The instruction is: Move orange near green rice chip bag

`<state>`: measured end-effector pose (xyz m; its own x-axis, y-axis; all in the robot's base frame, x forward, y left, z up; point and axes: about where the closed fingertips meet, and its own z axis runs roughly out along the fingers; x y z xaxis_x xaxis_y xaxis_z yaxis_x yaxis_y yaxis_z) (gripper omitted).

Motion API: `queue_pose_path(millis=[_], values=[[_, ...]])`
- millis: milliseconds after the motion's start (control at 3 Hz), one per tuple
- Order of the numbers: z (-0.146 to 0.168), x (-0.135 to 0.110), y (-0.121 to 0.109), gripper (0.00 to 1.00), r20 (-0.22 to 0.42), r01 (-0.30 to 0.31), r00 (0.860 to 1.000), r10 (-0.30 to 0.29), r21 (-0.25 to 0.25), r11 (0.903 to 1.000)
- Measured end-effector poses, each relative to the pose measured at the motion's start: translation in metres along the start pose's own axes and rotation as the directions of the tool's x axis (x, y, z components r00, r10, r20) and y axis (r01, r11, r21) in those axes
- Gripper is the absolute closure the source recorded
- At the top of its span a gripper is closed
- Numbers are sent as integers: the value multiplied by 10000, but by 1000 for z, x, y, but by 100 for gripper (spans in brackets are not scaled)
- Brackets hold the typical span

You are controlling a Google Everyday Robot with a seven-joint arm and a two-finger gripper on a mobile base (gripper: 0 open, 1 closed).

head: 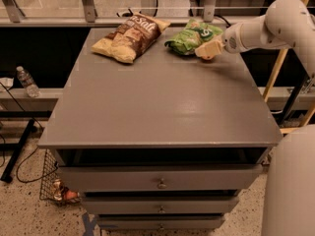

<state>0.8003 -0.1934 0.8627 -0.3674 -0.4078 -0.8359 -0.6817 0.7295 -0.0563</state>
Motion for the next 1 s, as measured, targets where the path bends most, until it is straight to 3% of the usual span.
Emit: queue_pose_path(millis=[667,1000], values=[[2,0,1,0,-10,-2,10000,2,-31,10000],[-22,-5,4,0,389,379,9985,-373,-167,9991]])
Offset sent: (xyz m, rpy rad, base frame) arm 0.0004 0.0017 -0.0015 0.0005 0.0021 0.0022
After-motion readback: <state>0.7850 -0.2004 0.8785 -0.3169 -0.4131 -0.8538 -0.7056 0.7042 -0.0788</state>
